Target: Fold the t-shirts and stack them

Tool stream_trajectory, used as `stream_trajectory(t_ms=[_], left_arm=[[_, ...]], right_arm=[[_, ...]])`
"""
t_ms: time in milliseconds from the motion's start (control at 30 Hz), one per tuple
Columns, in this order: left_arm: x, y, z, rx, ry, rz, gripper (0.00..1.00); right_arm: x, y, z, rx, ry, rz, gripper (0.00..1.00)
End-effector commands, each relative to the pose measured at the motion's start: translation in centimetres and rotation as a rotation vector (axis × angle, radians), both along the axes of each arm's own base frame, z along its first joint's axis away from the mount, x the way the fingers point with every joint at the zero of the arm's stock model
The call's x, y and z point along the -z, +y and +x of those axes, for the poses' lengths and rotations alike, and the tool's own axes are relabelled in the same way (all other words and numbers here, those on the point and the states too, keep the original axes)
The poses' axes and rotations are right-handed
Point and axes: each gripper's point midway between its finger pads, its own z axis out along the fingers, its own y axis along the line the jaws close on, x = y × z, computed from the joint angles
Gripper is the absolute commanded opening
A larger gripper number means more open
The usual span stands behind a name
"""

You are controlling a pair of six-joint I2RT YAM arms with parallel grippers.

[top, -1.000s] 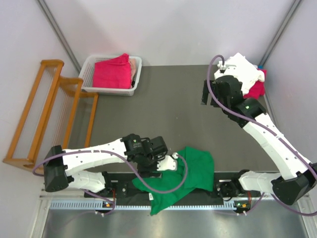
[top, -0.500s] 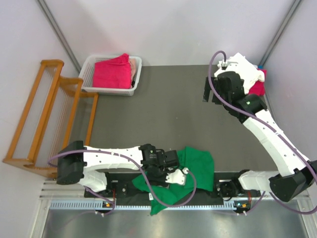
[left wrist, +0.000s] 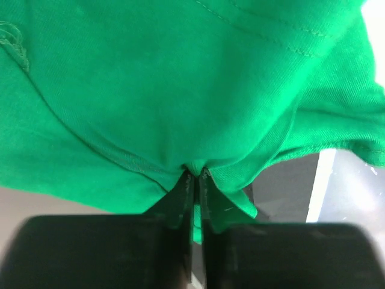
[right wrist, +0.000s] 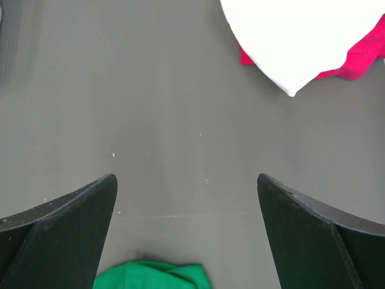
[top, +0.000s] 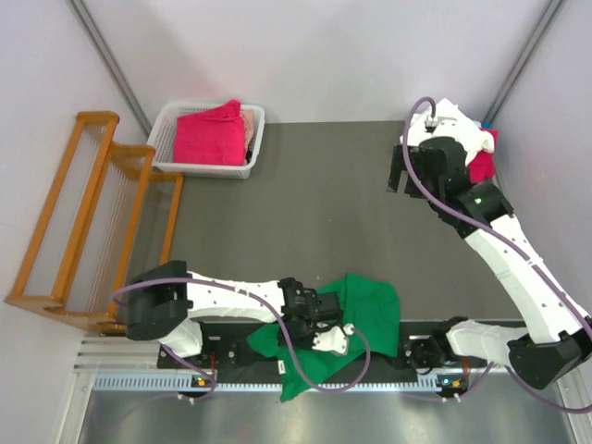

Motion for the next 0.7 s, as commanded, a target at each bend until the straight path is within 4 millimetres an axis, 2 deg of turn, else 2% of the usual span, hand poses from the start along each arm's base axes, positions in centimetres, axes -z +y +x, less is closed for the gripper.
stream_trajectory(t_ms=[0,67,133,167,200,233,267,300,333,367,400,467,500,600,667], left_arm=[[-0.3,-1.3,0.2,0.0,-0.005,-0.042,0.0],[-0.5,-1.4,0.8,-0.009,-0.021,-0.051,0.0],[-1.2,-1.9,2.4,-0.074,-0.014,-0.083,0.0],[-2.6,-3.2,4.0,-0.112,-0.02,-0.138,0.0],[-3.6,-3.1,7.7,-0.241,-0.025,-0.175,0.0],[-5.0,-3.6,10.0,-0.296,-0.011,-0.235,0.0],[-8.1,-5.1,13.8,-0.37,-0.042,-0.337,0.0],[-9.8,-3.5,19.1,-0.522,-0.077,-0.393,0.0],[-11.5,-3.5,21.6,-0.58,-0.079,-0.454,0.0],[-14.2,-3.6,25.2,-0.635,-0.13,-0.52,0.0],[-15.4,-1.9,28.3,-0.721,-0.164,-0.546,0.0],[-17.5,-1.4,32.3,-0.796,-0.22,-0.598,0.0],[-17.8,-0.2,33.9,-0.858,-0.224,-0.606,0.0],[-17.7,0.8,36.8,-0.93,-0.206,-0.625,0.0],[-16.5,0.8,36.7,-0.925,-0.172,-0.583,0.0]], right_arm=[[-1.6,-0.7,0.1,0.022,-0.044,0.026,1.0],[-1.6,-0.6,0.3,0.023,-0.045,0.032,1.0],[-1.5,-0.2,0.5,0.013,-0.04,0.04,1.0],[-1.4,-0.1,0.6,0.013,-0.041,0.047,1.0],[-1.2,0.0,0.6,0.01,-0.037,0.048,1.0],[-1.1,0.1,0.7,0.005,-0.035,0.052,1.0],[-1.1,0.2,0.7,0.004,-0.04,0.06,1.0],[-0.9,0.3,0.7,0.002,-0.037,0.06,1.0],[-0.8,0.4,0.8,-0.004,-0.038,0.064,1.0],[-0.6,0.6,0.8,-0.006,-0.033,0.067,1.0],[-0.4,0.6,0.8,-0.009,-0.03,0.068,1.0],[-0.3,0.8,0.9,-0.012,-0.033,0.076,1.0],[-0.4,0.7,0.8,-0.011,-0.036,0.077,1.0],[-0.6,0.5,0.8,-0.009,-0.048,0.077,1.0],[-0.7,0.5,0.7,-0.01,-0.052,0.075,1.0]])
